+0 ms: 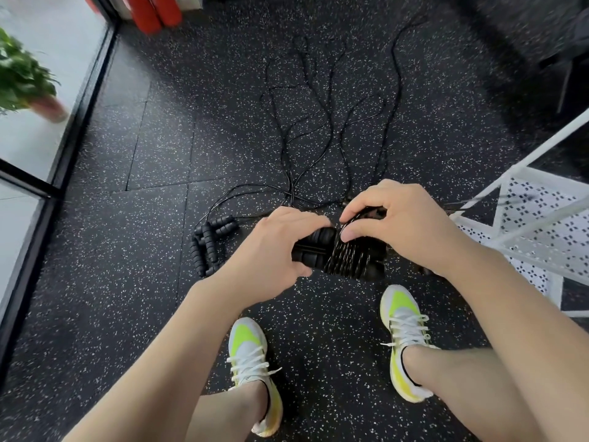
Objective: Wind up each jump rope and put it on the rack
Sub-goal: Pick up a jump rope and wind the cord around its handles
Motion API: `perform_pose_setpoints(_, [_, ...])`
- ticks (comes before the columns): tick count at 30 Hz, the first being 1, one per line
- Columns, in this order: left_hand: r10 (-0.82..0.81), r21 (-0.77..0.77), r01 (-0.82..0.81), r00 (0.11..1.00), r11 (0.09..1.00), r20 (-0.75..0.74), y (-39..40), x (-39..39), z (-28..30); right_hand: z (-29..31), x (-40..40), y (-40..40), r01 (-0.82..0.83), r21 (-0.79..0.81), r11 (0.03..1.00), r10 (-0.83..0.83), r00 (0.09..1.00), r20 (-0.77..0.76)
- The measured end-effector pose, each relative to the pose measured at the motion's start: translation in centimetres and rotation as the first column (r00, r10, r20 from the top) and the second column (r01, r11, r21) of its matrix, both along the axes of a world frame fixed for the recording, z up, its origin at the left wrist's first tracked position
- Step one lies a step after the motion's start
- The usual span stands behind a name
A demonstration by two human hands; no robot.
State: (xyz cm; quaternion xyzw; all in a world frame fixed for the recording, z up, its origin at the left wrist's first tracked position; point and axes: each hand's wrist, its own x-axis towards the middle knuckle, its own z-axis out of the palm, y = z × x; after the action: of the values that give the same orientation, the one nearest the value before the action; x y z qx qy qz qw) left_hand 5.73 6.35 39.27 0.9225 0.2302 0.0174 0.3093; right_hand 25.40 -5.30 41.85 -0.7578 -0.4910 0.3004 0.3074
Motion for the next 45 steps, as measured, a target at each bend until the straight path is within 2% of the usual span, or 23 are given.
perform_pose_setpoints(5, [-0.032, -0.075, 0.033, 0.999, 0.997, 0.013, -0.2, -0.2, 0.5, -0.2, 0.0, -0.2, -0.008, 0.021, 1.000, 0.010, 0.995, -0.098])
perform_pose_setpoints(10, [0.036, -0.132, -0.023, 0.995, 0.991, 0.098, -0.1, -0.5, 1.5, 0.0, 1.3, -0.2, -0.037, 0.028, 0.999, 0.042, 0.974, -0.222])
perform_pose_setpoints(14, [0.117, -0.191, -0.088, 0.982, 0.978, 0.146, -0.2, -0.5, 2.2, -0.5, 1.5, 0.0, -0.004, 0.069, 0.998, 0.031, 0.913, -0.407])
perform_pose_setpoints(18, [0.217, -0.302, -0.151, 0.956, 0.941, 0.199, -0.3, -0.1, 2.3, -0.7, 0.5, 0.3, 0.067, 0.124, 0.990, 0.025, 0.783, -0.621])
perform_pose_setpoints(19, [0.235, -0.330, -0.157, 0.948, 0.931, 0.213, -0.3, 0.1, 2.5, -1.0, 0.2, 0.2, 0.070, 0.140, 0.988, 0.029, 0.795, -0.605])
perform_pose_setpoints(21, [0.290, -0.359, -0.192, 0.925, 0.913, 0.245, -0.5, 0.6, 2.6, -1.5, -0.9, 0.0, 0.149, 0.086, 0.985, -0.079, 0.836, -0.544])
perform_pose_setpoints(24, [0.414, -0.359, -0.304, 0.864, 0.882, 0.285, -0.5, 1.2, 2.6, -2.2, -2.4, 0.7, 0.206, 0.008, 0.979, -0.142, 0.702, -0.698])
perform_pose_setpoints(25, [0.447, -0.352, -0.340, 0.846, 0.872, 0.291, -0.4, 1.4, 2.5, -2.6, -2.8, 1.1, 0.221, -0.004, 0.975, -0.157, 0.682, -0.714])
perform_pose_setpoints(27, [0.480, -0.309, -0.393, 0.827, 0.866, 0.292, -0.3, 1.7, 2.3, -3.0, -3.0, 1.4, 0.210, -0.032, 0.977, -0.177, 0.723, -0.668])
perform_pose_setpoints(29, [0.497, -0.266, -0.430, 0.817, 0.863, 0.292, -0.3, 1.8, 2.1, -3.1, -3.0, 1.3, 0.154, -0.029, 0.988, -0.143, 0.805, -0.576])
perform_pose_setpoints(32, [0.560, -0.256, -0.502, 0.780, 0.826, 0.278, 0.0, 1.8, 1.5, -2.9, -3.2, 1.1, 0.023, -0.045, 0.999, -0.037, 0.940, -0.340])
perform_pose_setpoints(34, [0.590, -0.234, -0.543, 0.770, 0.806, 0.242, 0.3, 1.8, 1.1, -2.7, -3.6, 1.0, -0.012, -0.066, 0.998, -0.001, 0.982, -0.187])
perform_pose_setpoints(39, [0.521, -0.096, -0.515, 0.812, 0.852, 0.262, 0.1, 1.7, 0.5, -2.2, -4.3, 0.5, -0.071, -0.125, 0.990, 0.064, 0.996, -0.054])
perform_pose_setpoints(45, [0.447, 0.059, -0.454, 0.889, 0.889, 0.099, 0.8, 1.0, -1.1, -2.0, -4.3, 0.1, -0.149, -0.129, 0.980, 0.170, 0.970, 0.171])
